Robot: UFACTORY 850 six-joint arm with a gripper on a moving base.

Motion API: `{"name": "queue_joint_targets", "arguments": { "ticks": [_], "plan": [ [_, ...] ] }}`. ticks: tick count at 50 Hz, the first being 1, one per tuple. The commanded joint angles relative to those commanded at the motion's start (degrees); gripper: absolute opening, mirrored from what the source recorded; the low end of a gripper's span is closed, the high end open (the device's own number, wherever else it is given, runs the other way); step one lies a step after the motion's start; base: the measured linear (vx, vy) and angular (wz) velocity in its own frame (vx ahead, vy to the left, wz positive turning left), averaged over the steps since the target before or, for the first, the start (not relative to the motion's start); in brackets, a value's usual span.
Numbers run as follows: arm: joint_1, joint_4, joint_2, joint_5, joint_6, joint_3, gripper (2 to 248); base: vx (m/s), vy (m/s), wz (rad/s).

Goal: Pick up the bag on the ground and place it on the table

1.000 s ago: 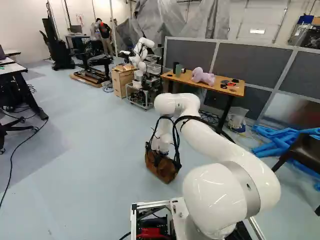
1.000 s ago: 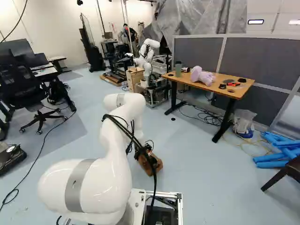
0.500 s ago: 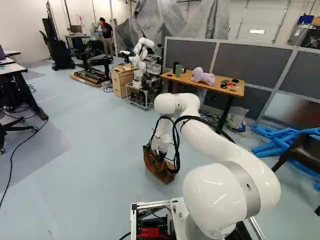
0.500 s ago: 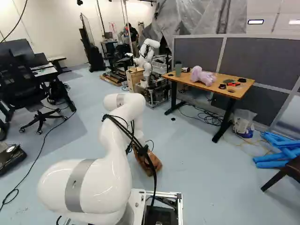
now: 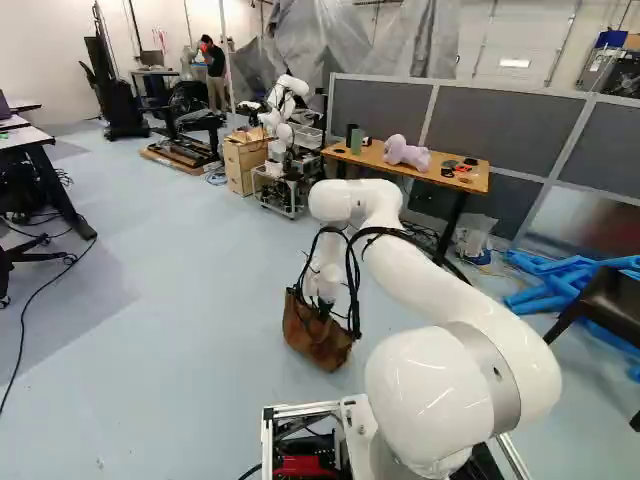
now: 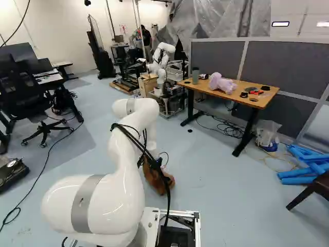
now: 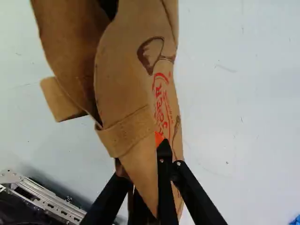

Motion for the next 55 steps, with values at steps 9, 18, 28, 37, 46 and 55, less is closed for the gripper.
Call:
{"name": "queue_joint_targets", "arguments": {
  "ticks": [9,18,28,37,46,55],
  "plan": [
    [0.0,0.0,2.0,0.0,0.0,1.8,22,0.000,0.000,0.000],
    [0.0,0.0,3.9,0.0,0.0,3.6,22,0.000,0.000,0.000],
    [0.0,0.0,6.1,0.0,0.0,5.5,22,0.000,0.000,0.000],
    [0.0,0.0,8.0,0.0,0.0,7.2,22,0.000,0.000,0.000],
    [0.0,0.0,10.0,0.0,0.0,8.8,22,0.000,0.000,0.000],
    [0.0,0.0,11.9,0.0,0.0,10.5,22,0.000,0.000,0.000]
  ]
}}
